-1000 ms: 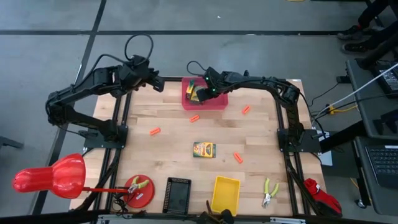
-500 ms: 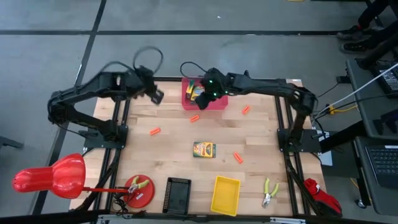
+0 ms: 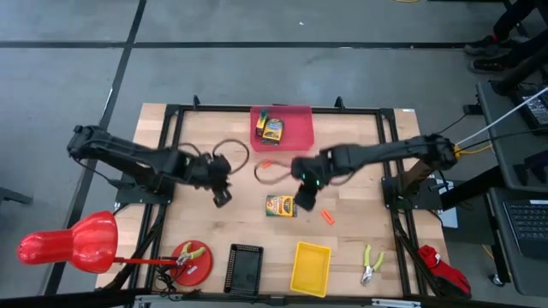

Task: Pick & Place School Supplies
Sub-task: Put the yellow crayon box into the red bin

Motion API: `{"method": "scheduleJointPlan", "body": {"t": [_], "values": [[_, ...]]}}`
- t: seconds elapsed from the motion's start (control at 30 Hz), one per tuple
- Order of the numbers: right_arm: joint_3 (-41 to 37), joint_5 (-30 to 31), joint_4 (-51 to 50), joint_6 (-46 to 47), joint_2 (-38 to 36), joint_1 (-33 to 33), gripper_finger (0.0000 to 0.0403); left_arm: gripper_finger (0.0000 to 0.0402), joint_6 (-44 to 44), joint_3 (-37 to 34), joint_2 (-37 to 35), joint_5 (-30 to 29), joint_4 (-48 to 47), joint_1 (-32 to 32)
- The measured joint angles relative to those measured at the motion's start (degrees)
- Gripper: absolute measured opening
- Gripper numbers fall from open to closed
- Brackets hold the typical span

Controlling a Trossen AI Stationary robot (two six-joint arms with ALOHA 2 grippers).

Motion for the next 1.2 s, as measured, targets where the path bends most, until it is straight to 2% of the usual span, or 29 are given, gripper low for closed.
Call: {"method": "scheduleJointPlan", "body": {"t": [0.1, 0.23, 0.33, 0.4, 0.6, 0.7, 0.97, 1.1, 1.2], "values": [[-6.72, -2.13, 8.25, 7.03, -0.77, 2.12, 0.0123, 0.0112, -0.69, -5.22, 0.0, 0.15, 11.36, -2.43], [-16.2, -4.05, 22.29, 17.63, -3.13, 4.4, 0.0127, 0.0112, -9.8, -12.02, 0.0, 0.63, 19.41, -2.18], [-21.74, -4.02, 32.18, 24.51, -5.28, 5.52, 0.0125, 0.0112, -11.38, -16.31, 0.0, 4.09, 29.34, -1.52], [-24.28, -2.8, 34.87, 27.94, -6.27, 6.18, 0.0123, 0.0112, -12.42, -18.52, -0.02, 5.76, 35.17, -1.06], [-29.51, -2.0, 45.25, 37.17, -6.94, 6.94, 0.0123, 0.0112, -17.0, -20.87, 0.02, 8.68, 39.05, 1.07], [-30.37, 0.29, 45.96, 39.25, -7.0, 6.85, 0.0122, 0.0112, -17.27, -20.94, 0.93, 11.16, 39.82, 2.14], [-30.37, 4.86, 45.44, 39.62, -7.9, 7.46, 0.0117, 0.0106, -21.54, -20.89, 8.4, 15.89, 51.66, 5.22], [-30.37, 10.47, 45.12, 39.13, -12.64, 10.09, 0.0117, 0.0102, -25.11, -20.86, 12.59, 16.62, 57.09, 5.34], [-30.37, 13.97, 43.85, 39.48, -16.65, 12.12, 0.0117, 0.0102, -27.92, -19.36, 15.23, 16.73, 57.18, 5.71]]}}
